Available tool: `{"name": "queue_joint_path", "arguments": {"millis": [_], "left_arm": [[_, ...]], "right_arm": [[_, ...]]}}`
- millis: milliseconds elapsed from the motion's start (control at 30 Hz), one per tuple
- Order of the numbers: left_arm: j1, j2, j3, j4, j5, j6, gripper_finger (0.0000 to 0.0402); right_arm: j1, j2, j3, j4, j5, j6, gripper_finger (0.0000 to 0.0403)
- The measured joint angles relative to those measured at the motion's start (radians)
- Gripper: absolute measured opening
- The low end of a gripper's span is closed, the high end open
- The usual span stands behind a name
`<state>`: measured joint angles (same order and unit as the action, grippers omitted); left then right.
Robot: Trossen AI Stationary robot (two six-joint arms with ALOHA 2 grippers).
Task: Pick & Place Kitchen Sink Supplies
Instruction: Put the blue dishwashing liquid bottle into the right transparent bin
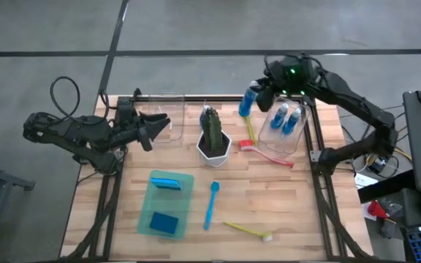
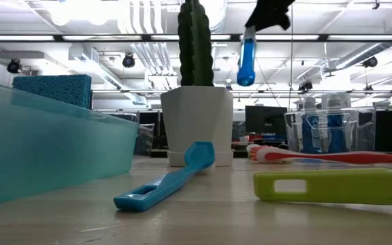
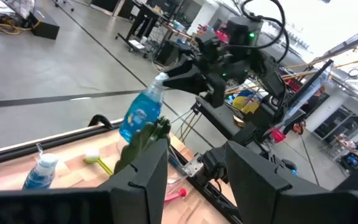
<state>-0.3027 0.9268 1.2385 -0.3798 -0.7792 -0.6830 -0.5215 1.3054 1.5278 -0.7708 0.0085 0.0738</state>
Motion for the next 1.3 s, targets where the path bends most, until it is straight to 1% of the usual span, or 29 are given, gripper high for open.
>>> {"name": "queue_joint_path", "arguments": {"millis": [67, 200, 433, 567, 700, 767, 900, 967, 1167, 1300], "left_arm": [[0.0, 0.0, 0.0, -0.003, 0.004, 0.007, 0.0154], [0.0, 0.0, 0.0, -0.007, 0.008, 0.019, 0.0154], [0.0, 0.0, 0.0, -0.021, 0.028, 0.028, 0.0154], [0.0, 0.0, 0.0, -0.023, 0.038, 0.028, 0.0154], [0.0, 0.0, 0.0, -0.024, 0.045, 0.028, 0.0154], [0.0, 0.0, 0.0, -0.025, 0.045, 0.028, 0.0154], [0.0, 0.0, 0.0, -0.025, 0.045, 0.028, 0.0154], [0.0, 0.0, 0.0, -0.025, 0.045, 0.028, 0.0154], [0.0, 0.0, 0.0, -0.024, 0.034, 0.029, 0.0154], [0.003, 0.0, 0.0, -0.024, 0.019, 0.029, 0.0154]], "right_arm": [[0.027, -0.04, -0.02, -0.027, 0.041, 0.025, 0.0116], [0.082, -0.128, -0.086, -0.103, 0.156, 0.087, 0.0114], [0.164, -0.274, -0.232, -0.113, 0.257, 0.214, 0.0118], [0.204, -0.35, -0.325, -0.126, 0.336, 0.263, 0.0113], [0.224, -0.418, -0.41, -0.156, 0.366, 0.318, 0.0115], [0.225, -0.445, -0.456, -0.174, 0.367, 0.34, 0.0117], [0.225, -0.503, -0.539, -0.176, 0.405, 0.377, 0.0114], [0.225, -0.527, -0.576, -0.177, 0.424, 0.386, 0.0112], [0.225, -0.583, -0.675, -0.189, 0.442, 0.415, 0.0118], [0.225, -0.617, -0.752, -0.19, 0.451, 0.44, 0.0114]]}}
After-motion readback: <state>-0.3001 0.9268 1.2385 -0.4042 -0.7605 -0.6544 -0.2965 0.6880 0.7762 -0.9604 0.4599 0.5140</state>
